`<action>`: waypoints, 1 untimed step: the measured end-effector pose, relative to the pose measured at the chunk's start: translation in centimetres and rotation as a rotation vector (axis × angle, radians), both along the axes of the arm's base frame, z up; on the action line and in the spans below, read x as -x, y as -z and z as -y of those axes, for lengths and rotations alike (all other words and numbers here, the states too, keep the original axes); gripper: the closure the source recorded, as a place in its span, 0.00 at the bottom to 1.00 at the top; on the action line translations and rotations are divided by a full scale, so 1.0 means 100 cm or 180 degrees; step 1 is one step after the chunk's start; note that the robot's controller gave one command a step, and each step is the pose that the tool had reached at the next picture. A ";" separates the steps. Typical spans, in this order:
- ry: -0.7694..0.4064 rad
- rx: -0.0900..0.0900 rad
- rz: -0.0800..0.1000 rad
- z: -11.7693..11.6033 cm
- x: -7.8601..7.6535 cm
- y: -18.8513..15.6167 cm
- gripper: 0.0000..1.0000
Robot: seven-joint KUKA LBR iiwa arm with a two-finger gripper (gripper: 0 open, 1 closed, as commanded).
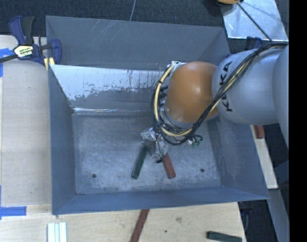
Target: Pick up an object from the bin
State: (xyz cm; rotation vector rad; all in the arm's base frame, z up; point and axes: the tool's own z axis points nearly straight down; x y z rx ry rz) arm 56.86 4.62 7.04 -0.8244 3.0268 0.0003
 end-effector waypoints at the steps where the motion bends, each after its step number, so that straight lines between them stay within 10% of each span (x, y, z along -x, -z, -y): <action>1: 0.0003 0.0000 -0.0002 0.000 0.000 0.000 0.00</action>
Offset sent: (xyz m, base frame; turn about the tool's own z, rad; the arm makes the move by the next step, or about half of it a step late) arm 0.0000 0.0000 0.0000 0.0000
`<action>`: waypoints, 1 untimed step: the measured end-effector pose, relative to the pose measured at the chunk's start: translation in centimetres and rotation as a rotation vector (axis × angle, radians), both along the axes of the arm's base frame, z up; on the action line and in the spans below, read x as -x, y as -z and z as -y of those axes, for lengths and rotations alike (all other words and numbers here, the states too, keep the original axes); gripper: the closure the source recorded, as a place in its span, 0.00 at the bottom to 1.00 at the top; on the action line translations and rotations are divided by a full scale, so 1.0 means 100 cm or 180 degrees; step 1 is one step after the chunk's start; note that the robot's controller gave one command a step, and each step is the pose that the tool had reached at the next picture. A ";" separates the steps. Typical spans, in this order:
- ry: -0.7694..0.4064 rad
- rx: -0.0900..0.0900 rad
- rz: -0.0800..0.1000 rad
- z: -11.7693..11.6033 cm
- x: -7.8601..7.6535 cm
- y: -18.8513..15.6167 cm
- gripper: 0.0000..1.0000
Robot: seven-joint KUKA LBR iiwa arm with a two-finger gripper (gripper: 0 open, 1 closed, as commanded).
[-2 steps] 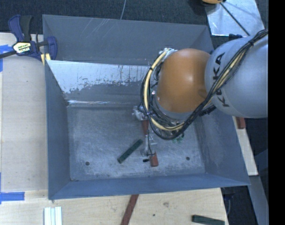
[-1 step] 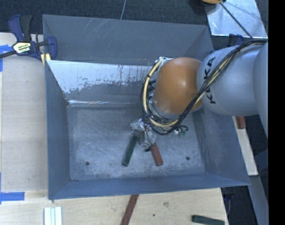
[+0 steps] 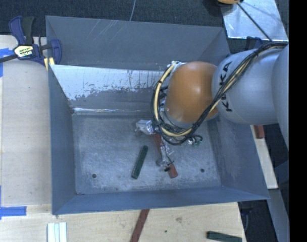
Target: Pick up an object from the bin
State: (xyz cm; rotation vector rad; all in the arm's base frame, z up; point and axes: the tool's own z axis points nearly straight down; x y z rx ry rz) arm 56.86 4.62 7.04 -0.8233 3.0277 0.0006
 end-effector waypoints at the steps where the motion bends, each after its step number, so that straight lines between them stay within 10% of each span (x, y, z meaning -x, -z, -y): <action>1: 0.0002 0.0000 -0.0001 0.000 0.000 0.000 0.00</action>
Offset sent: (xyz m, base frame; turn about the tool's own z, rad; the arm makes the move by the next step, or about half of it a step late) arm -0.0534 0.0290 -0.0004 -0.2990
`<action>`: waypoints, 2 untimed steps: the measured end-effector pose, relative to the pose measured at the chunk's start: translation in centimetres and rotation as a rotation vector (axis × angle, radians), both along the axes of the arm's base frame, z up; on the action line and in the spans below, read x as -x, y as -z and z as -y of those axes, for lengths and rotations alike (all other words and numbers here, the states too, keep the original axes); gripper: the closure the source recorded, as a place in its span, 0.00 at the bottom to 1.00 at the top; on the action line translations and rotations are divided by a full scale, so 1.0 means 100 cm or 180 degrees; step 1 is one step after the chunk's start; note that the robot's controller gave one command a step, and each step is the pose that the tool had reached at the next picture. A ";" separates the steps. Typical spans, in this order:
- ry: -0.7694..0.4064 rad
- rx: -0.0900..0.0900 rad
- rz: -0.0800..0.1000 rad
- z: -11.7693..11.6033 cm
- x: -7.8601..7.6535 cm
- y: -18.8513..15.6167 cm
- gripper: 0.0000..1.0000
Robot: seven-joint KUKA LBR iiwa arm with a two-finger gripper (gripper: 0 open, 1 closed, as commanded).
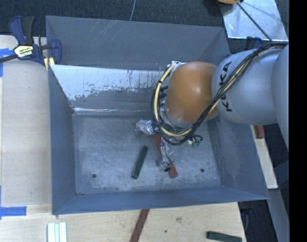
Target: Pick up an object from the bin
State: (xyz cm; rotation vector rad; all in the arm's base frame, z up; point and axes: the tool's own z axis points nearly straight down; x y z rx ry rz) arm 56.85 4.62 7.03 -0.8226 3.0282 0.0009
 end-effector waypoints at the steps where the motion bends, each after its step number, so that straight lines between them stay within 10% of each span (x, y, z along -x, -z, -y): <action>1: -0.0943 0.0000 -0.0005 -0.030 0.053 0.000 1.00; 2: -0.0941 0.0000 -0.0005 -0.030 0.053 0.000 1.00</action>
Offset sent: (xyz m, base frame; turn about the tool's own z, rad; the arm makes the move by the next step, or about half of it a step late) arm 0.0000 0.0000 0.0000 0.0000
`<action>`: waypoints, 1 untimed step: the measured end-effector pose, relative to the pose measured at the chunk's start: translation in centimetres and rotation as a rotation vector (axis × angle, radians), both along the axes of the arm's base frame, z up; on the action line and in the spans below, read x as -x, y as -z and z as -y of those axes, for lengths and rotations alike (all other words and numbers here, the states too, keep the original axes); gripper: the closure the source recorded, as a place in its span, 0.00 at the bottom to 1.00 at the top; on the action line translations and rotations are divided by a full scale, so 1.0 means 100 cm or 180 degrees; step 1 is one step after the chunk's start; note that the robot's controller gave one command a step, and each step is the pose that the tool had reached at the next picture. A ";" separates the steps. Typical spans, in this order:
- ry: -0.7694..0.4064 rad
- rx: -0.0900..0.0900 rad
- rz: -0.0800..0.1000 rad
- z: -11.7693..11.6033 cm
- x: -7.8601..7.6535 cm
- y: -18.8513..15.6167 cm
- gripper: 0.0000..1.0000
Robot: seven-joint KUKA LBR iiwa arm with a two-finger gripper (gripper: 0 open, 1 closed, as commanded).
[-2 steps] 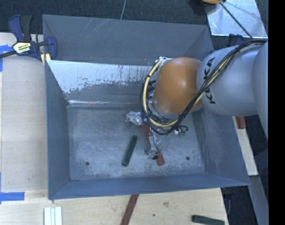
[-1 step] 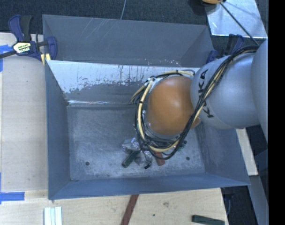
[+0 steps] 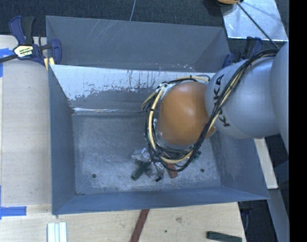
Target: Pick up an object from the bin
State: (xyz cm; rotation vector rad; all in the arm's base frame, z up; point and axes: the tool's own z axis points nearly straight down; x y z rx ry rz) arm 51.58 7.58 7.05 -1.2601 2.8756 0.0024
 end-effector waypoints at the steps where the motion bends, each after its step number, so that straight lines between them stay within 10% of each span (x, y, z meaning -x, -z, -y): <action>1: -0.0407 0.0003 0.0004 0.012 0.013 -0.133 1.00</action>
Offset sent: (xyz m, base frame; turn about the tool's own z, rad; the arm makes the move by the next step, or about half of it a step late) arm 0.0000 0.0000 0.0000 0.0000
